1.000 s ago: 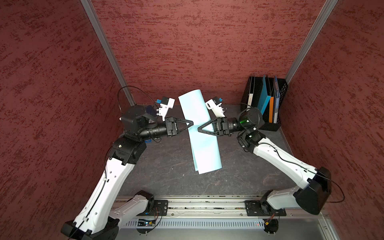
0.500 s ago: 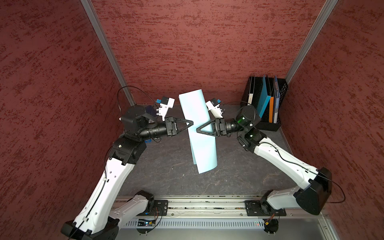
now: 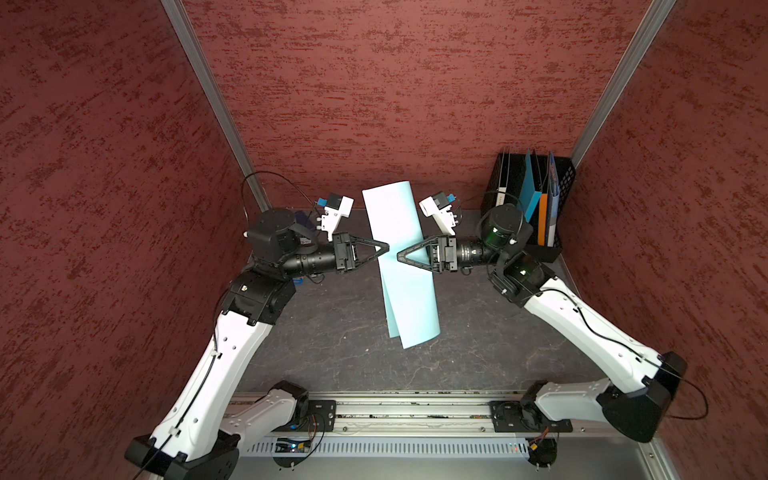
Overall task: Fold the rectangular paper in half along the long edge
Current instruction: Fold the paper.
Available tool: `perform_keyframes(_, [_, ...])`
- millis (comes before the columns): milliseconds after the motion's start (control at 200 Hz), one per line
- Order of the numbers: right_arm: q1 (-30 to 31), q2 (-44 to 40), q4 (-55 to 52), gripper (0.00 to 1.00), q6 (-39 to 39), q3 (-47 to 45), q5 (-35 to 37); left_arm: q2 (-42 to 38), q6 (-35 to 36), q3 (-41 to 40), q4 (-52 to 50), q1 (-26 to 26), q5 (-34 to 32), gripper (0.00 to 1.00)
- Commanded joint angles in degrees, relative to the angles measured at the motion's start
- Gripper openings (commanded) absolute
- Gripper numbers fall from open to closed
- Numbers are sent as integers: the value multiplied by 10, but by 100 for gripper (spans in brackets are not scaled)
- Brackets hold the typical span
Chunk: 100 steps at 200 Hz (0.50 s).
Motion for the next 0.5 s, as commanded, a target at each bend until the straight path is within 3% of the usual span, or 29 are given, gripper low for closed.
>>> perform_keyframes(0, [-7, -17, -34, 71, -36, 12, 40, 2, -6, 7, 19, -1, 31, 0])
perform_keyframes(261, [-31, -27, -48, 70, -51, 7, 66, 9, -58, -11, 109, -14, 106, 0])
perform_keyframes(496, [-48, -27, -15, 69, -22, 23, 19, 26, -79, -20, 164, -28, 150, 0])
